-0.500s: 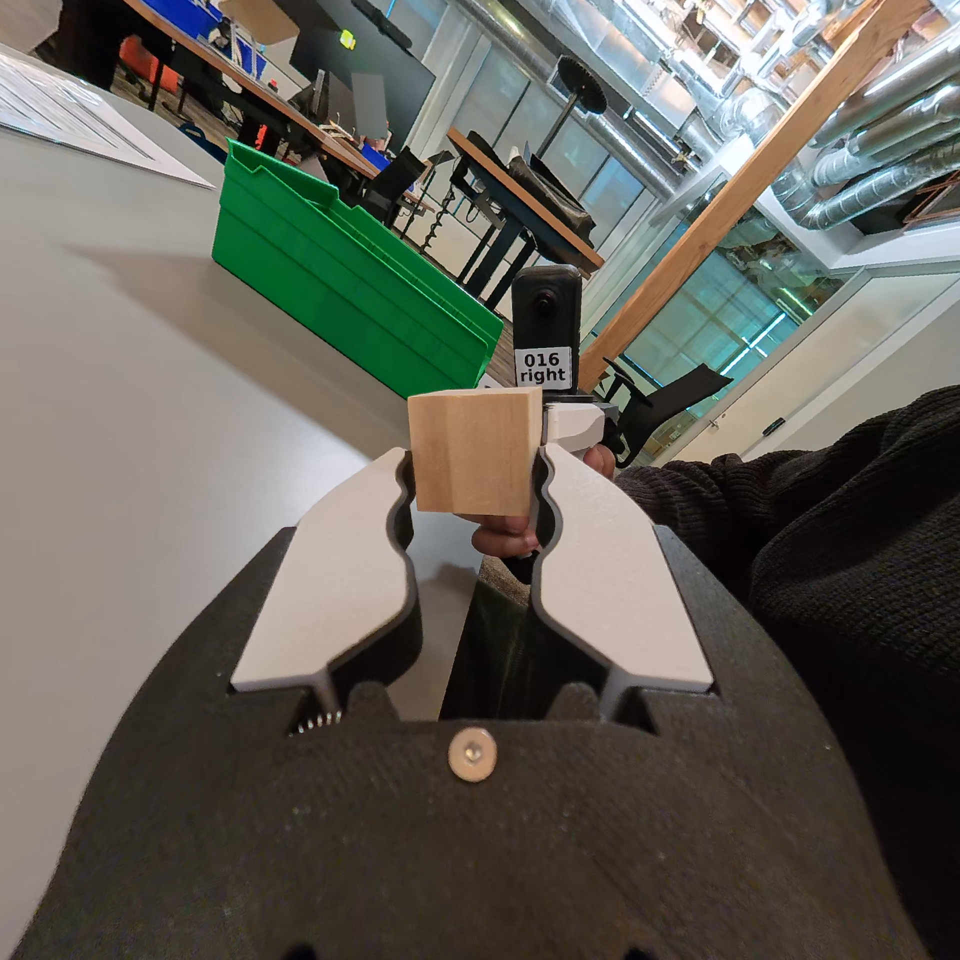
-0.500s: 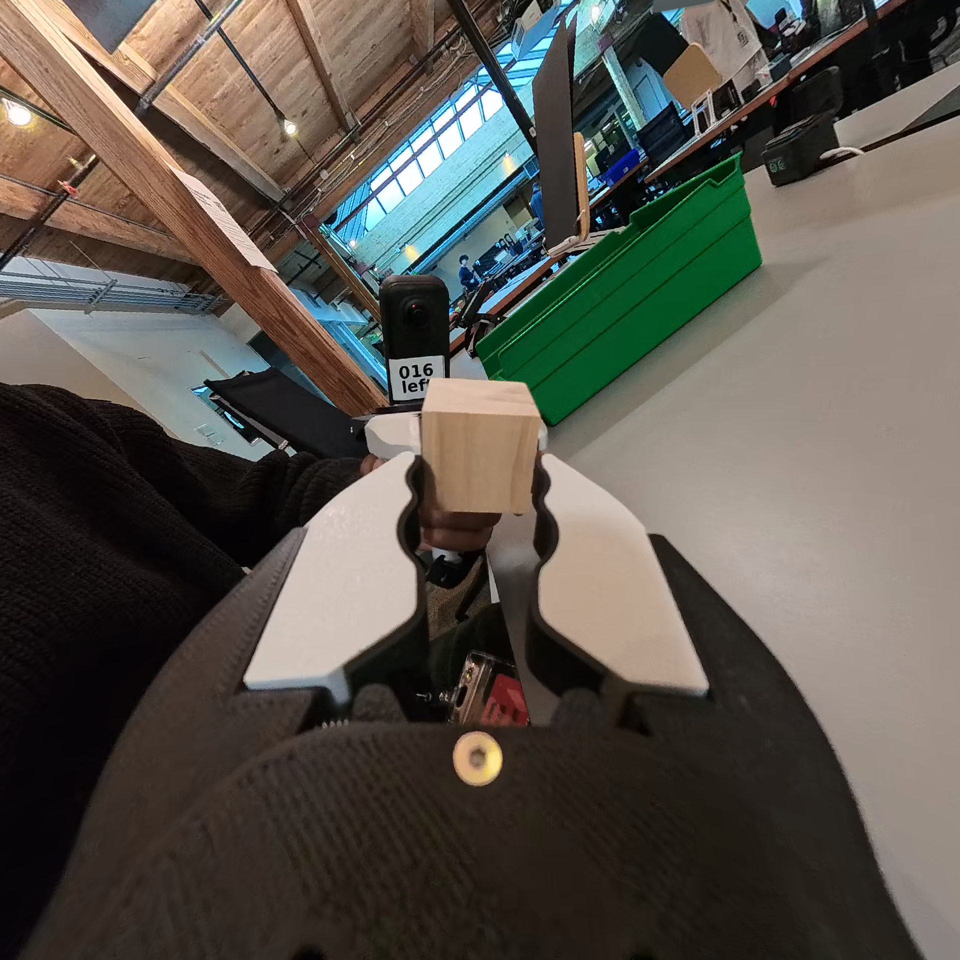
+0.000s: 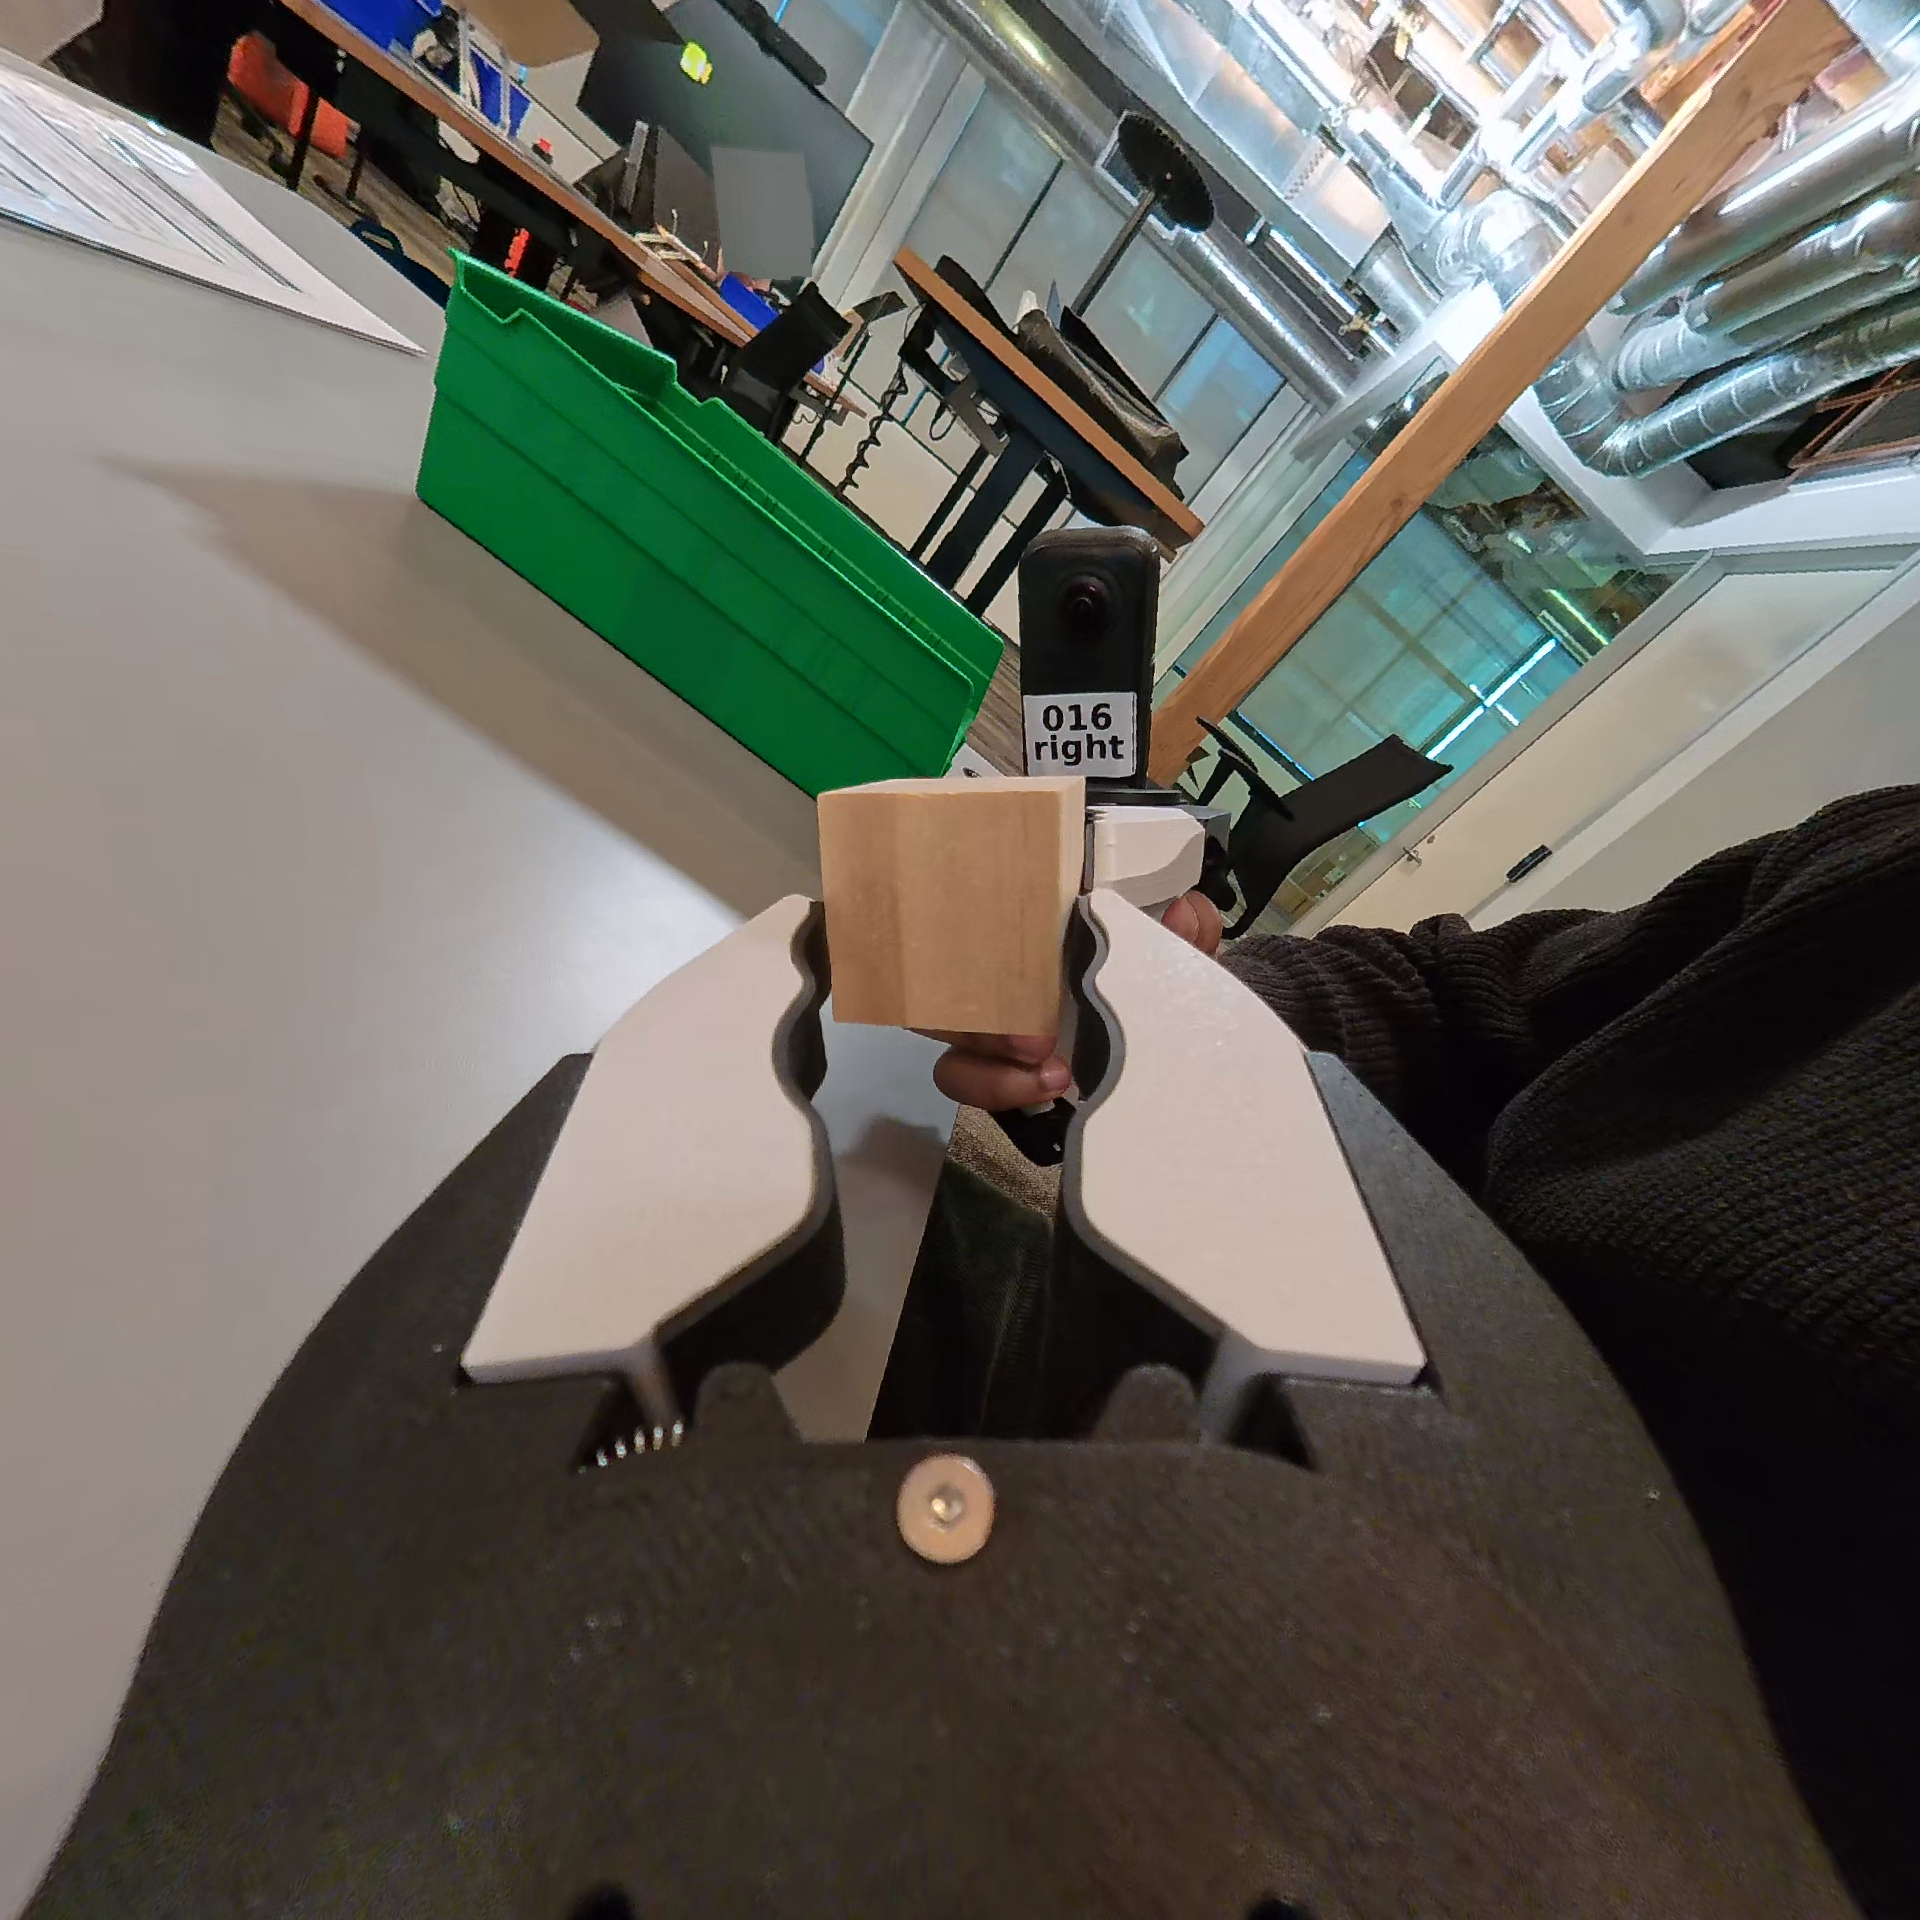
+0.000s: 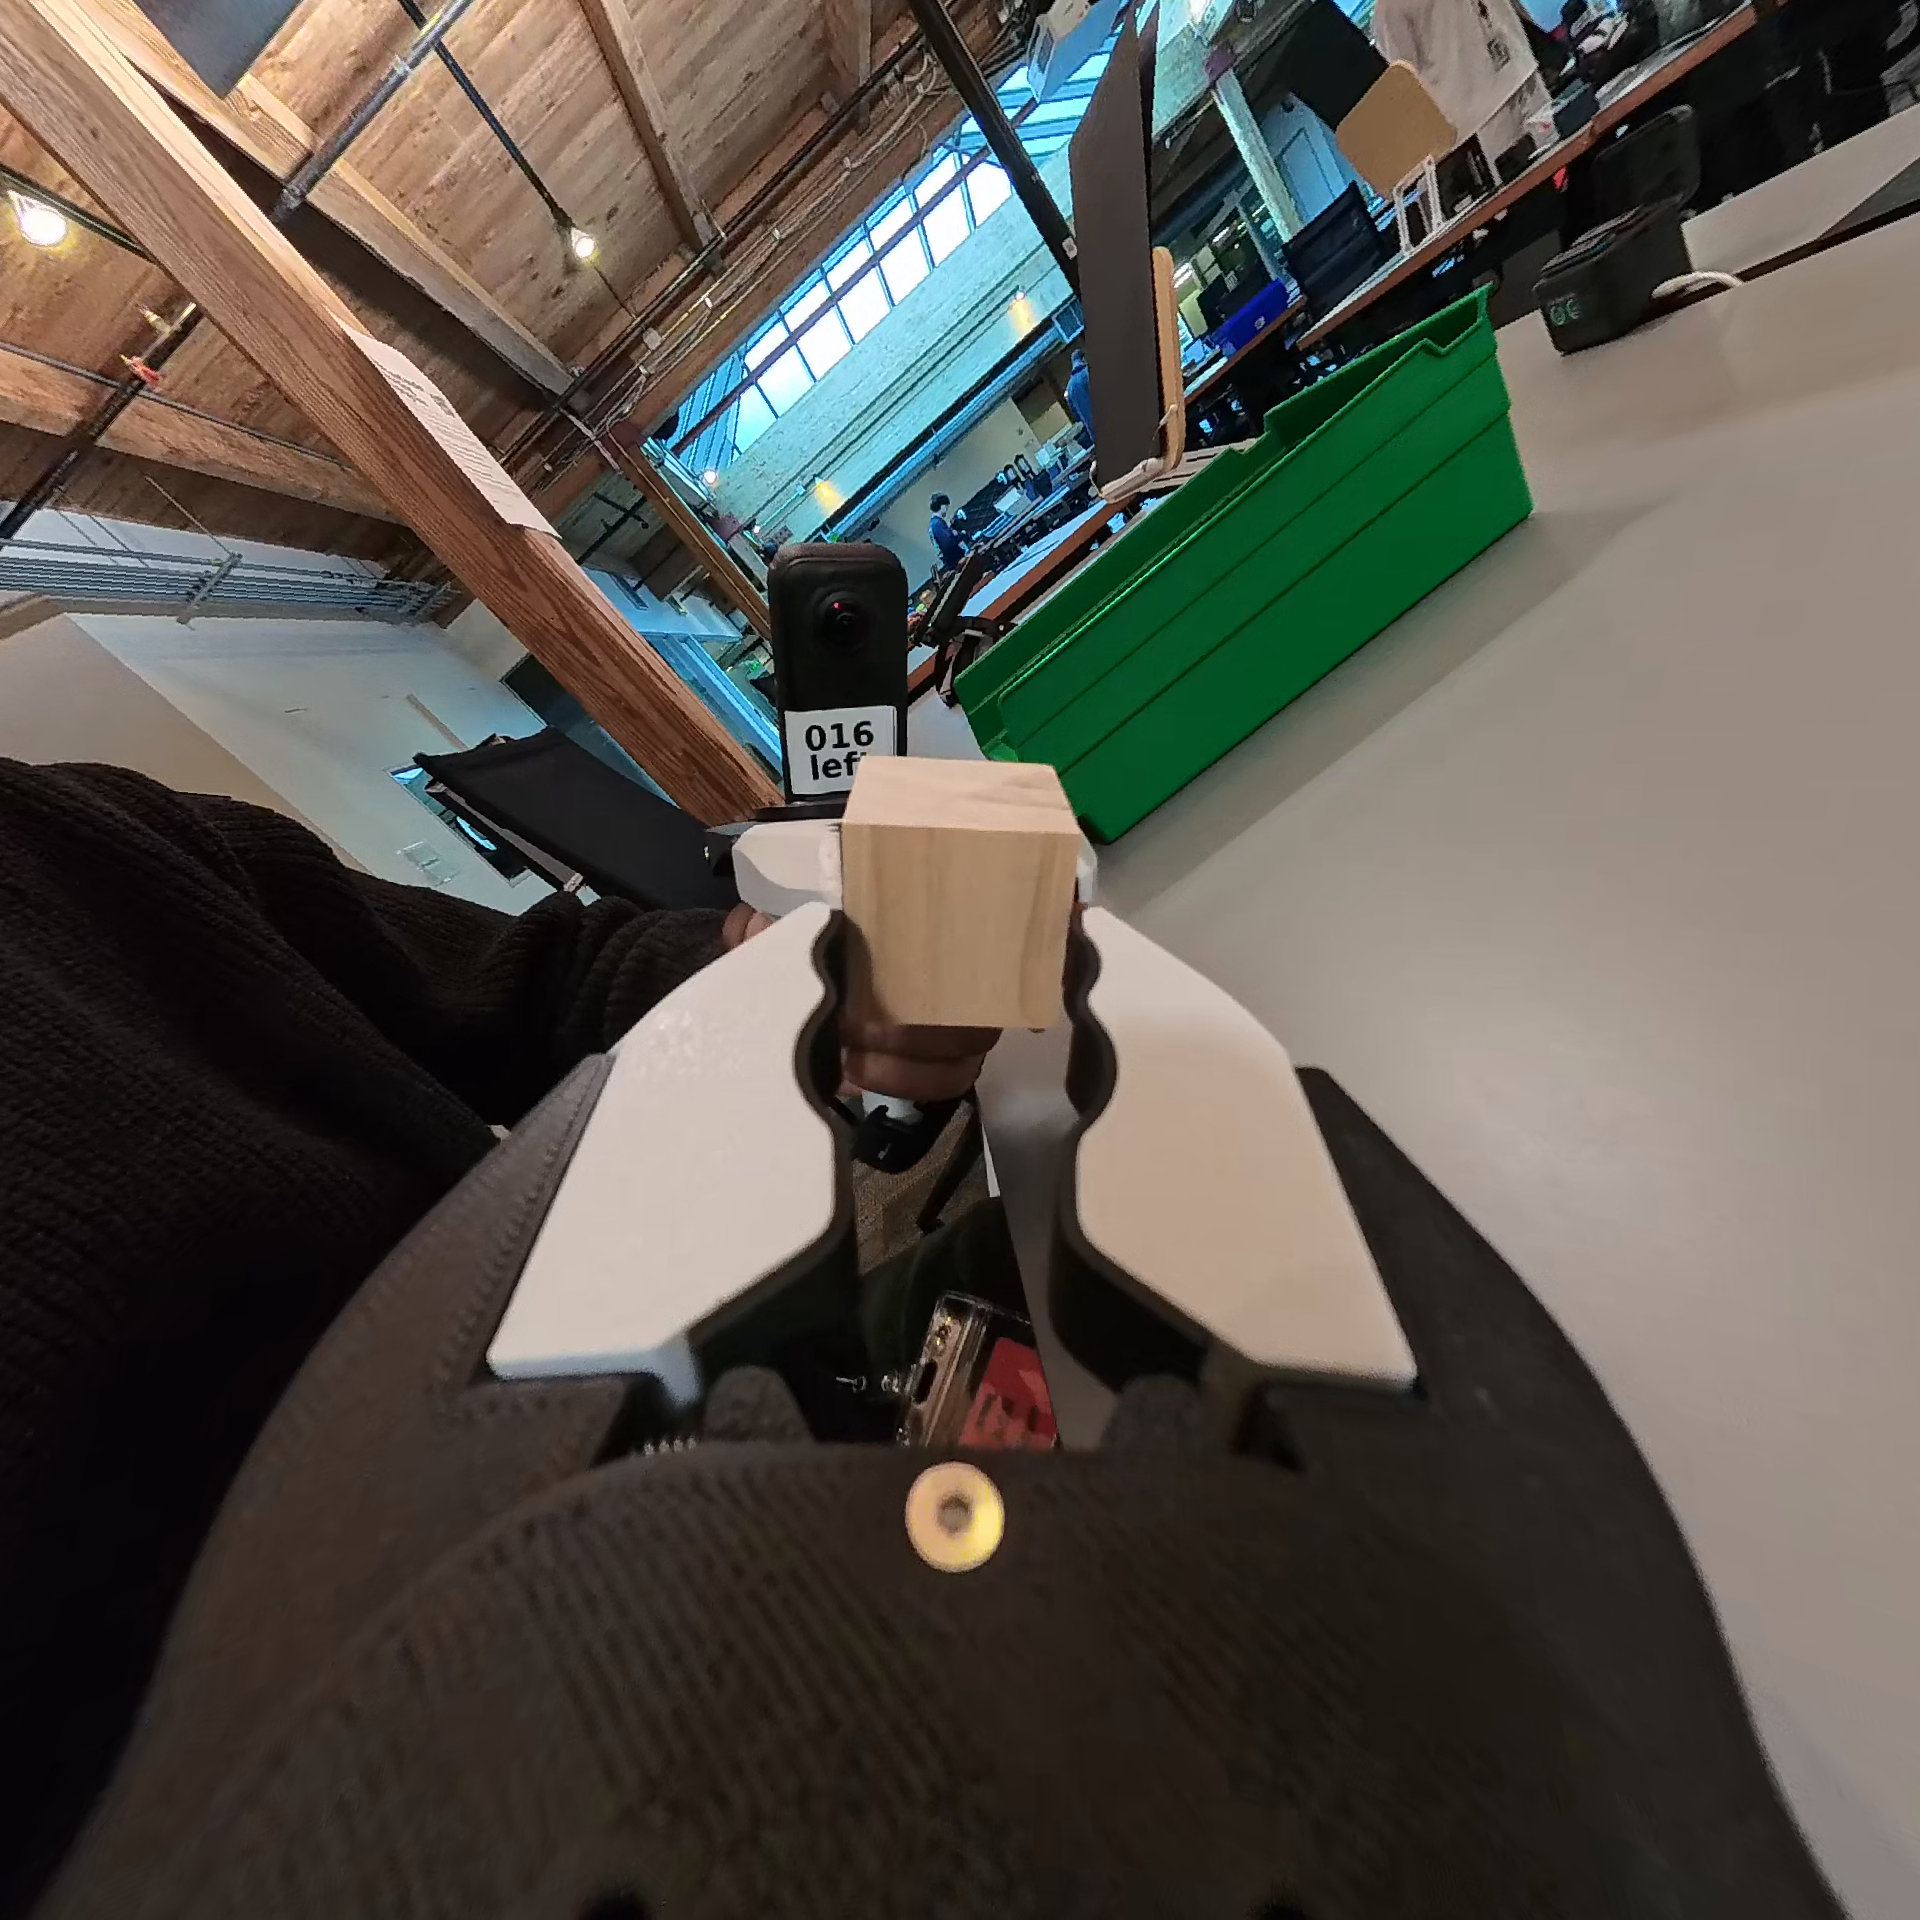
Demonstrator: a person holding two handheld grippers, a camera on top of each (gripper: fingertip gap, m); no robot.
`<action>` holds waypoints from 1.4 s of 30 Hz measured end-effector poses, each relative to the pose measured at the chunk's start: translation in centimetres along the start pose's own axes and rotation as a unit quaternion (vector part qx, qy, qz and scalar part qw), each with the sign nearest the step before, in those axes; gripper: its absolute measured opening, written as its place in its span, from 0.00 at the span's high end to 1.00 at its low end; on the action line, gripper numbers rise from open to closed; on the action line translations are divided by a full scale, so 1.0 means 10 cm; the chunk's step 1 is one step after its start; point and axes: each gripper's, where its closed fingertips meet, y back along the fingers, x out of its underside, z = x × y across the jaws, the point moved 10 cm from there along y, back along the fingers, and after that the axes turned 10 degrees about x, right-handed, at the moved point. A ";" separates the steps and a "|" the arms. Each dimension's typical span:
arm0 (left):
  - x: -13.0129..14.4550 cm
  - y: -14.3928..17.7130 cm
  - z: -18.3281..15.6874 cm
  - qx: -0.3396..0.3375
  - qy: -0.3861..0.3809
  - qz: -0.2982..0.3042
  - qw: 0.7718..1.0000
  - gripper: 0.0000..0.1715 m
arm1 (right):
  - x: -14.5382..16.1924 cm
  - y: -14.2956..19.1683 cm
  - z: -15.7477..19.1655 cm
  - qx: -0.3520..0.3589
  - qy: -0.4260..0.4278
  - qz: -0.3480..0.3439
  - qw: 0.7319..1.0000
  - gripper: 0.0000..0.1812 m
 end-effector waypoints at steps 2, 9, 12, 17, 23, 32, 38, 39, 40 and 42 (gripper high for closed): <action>0.00 0.00 0.00 -0.001 0.001 0.000 1.000 0.74 | 0.00 0.00 0.00 0.000 -0.001 0.001 1.000 0.78; 0.01 0.00 0.02 0.001 0.010 -0.002 1.000 0.74 | 0.01 0.00 -0.02 -0.001 -0.006 0.004 1.000 0.77; 0.01 0.00 0.02 0.003 0.012 -0.001 1.000 0.74 | 0.01 -0.01 -0.02 -0.002 -0.007 0.007 1.000 0.77; 0.01 0.00 0.02 0.003 0.017 -0.003 1.000 0.74 | 0.02 -0.02 -0.01 -0.001 -0.008 0.008 1.000 0.77; 0.02 -0.01 0.02 0.005 0.020 -0.002 1.000 0.74 | 0.02 -0.01 -0.01 -0.002 -0.007 0.010 1.000 0.77; 0.02 -0.01 0.04 0.016 0.039 -0.004 0.999 0.74 | 0.00 -0.01 0.00 0.003 -0.001 0.013 1.000 0.77; 0.02 0.00 0.05 0.023 0.051 -0.010 0.998 0.73 | 0.00 0.00 -0.01 0.005 -0.004 0.013 1.000 0.77; 0.02 0.00 0.06 0.024 0.053 -0.011 0.998 0.73 | -0.01 0.00 -0.01 0.005 -0.005 0.013 1.000 0.77; 0.02 0.00 0.06 0.024 0.055 -0.012 0.998 0.72 | -0.01 0.00 -0.02 0.005 -0.007 0.013 1.000 0.77; 0.01 0.00 0.07 0.022 0.057 -0.012 0.998 0.72 | -0.02 0.01 -0.02 0.006 -0.008 0.011 1.000 0.77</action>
